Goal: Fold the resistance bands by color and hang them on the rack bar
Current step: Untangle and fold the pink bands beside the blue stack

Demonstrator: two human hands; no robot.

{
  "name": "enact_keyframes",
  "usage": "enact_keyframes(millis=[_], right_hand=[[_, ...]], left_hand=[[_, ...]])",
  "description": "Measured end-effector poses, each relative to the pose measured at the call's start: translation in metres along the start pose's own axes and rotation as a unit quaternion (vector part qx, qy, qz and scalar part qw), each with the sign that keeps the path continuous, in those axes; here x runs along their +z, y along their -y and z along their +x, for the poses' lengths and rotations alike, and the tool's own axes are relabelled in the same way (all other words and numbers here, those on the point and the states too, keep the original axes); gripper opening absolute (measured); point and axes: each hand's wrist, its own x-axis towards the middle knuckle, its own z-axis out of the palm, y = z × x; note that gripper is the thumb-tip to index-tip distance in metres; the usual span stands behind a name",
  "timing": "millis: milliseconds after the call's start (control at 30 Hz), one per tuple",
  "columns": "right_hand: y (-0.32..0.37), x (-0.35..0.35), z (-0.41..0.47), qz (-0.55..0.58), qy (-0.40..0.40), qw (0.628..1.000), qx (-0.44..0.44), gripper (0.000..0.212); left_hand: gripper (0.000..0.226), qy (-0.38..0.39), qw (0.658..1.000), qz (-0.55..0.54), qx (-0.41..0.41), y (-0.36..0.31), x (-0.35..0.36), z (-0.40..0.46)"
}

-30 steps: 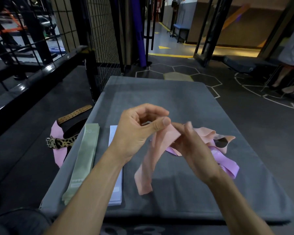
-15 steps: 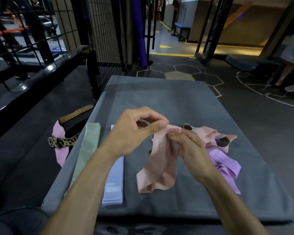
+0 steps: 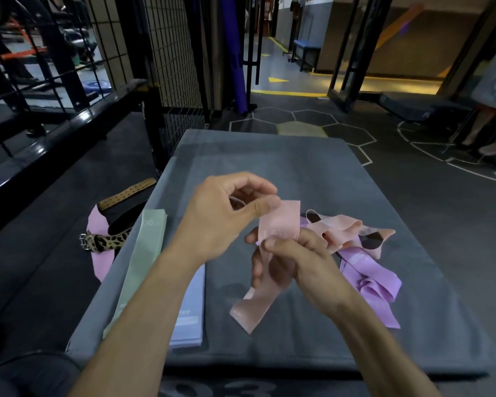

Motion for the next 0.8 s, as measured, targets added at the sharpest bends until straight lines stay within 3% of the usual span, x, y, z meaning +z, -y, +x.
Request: enact_keyframes(millis=[133, 333, 567, 667, 800], right_hand=[[0.005, -0.005, -0.002, 0.007, 0.023, 0.999, 0.034, 0.025], [-0.004, -0.011, -0.007, -0.042, 0.077, 0.993, 0.075, 0.022], [-0.048, -0.012, -0.009, -0.157, 0.02, 0.962, 0.222, 0.019], [-0.064, -0.01, -0.015, -0.166, 0.038, 0.945, 0.281, 0.005], [-0.079, -0.006, -0.019, -0.201, 0.033, 0.921, 0.333, 0.011]], left_hand=[[0.021, 0.041, 0.999, 0.007, -0.011, -0.008, -0.007, -0.001], [0.004, -0.027, 0.998, 0.039, 0.028, -0.025, -0.02, 0.016], [0.012, -0.065, 0.983, 0.17, -0.036, 0.023, -0.04, 0.084], [0.01, -0.018, 0.97, 0.224, -0.09, 0.062, -0.04, 0.099], [0.016, 0.071, 0.959, 0.23, -0.152, 0.113, -0.028, 0.095]])
